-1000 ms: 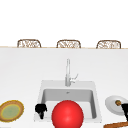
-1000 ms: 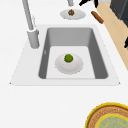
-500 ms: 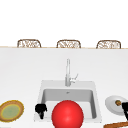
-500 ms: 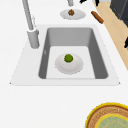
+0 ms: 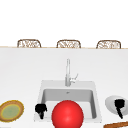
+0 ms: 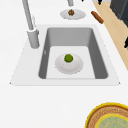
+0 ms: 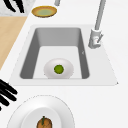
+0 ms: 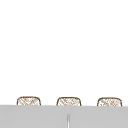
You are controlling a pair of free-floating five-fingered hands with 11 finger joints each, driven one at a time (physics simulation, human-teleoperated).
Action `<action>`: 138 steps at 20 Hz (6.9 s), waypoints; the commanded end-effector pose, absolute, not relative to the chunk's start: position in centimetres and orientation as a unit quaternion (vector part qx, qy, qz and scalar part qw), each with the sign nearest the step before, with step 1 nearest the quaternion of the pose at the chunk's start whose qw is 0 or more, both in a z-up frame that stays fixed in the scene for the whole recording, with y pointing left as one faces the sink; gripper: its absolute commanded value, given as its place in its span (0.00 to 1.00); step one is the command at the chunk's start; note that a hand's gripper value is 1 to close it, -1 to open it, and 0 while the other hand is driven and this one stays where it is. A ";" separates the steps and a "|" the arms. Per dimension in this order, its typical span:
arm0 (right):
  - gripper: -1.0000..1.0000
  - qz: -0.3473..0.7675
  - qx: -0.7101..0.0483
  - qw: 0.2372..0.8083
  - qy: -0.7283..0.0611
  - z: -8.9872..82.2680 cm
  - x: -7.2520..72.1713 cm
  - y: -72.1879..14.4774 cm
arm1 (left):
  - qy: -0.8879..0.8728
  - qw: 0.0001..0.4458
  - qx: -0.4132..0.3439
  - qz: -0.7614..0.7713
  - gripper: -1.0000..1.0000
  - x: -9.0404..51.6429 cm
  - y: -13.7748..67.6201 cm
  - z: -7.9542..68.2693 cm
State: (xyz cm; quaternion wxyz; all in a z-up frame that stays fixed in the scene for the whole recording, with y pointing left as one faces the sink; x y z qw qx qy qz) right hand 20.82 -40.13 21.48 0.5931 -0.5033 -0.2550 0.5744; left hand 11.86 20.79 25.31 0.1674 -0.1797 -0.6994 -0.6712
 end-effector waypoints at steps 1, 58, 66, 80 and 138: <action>0.00 0.574 -0.500 0.595 -0.259 23.0 21.0 -37.3 | -0.699 0.167 -0.180 -0.671 0.50 11.9 20.8 25.3; 0.00 0.593 -0.451 0.362 -0.560 31.1 31.3 -22.5 | -0.699 0.167 -0.180 -0.671 0.50 11.9 20.8 25.3; 0.00 0.577 -0.473 0.336 -0.575 30.7 31.2 -21.2 | -0.699 0.167 -0.180 -0.671 0.50 11.9 20.8 25.3; 0.00 0.567 -0.457 0.359 -0.583 30.7 39.1 -15.3 | -0.699 0.167 -0.180 -0.671 0.50 11.9 20.8 25.3; 0.00 0.721 -0.163 0.565 -0.366 15.9 70.1 -13.6 | -0.699 0.167 -0.180 -0.671 0.50 11.9 20.8 25.3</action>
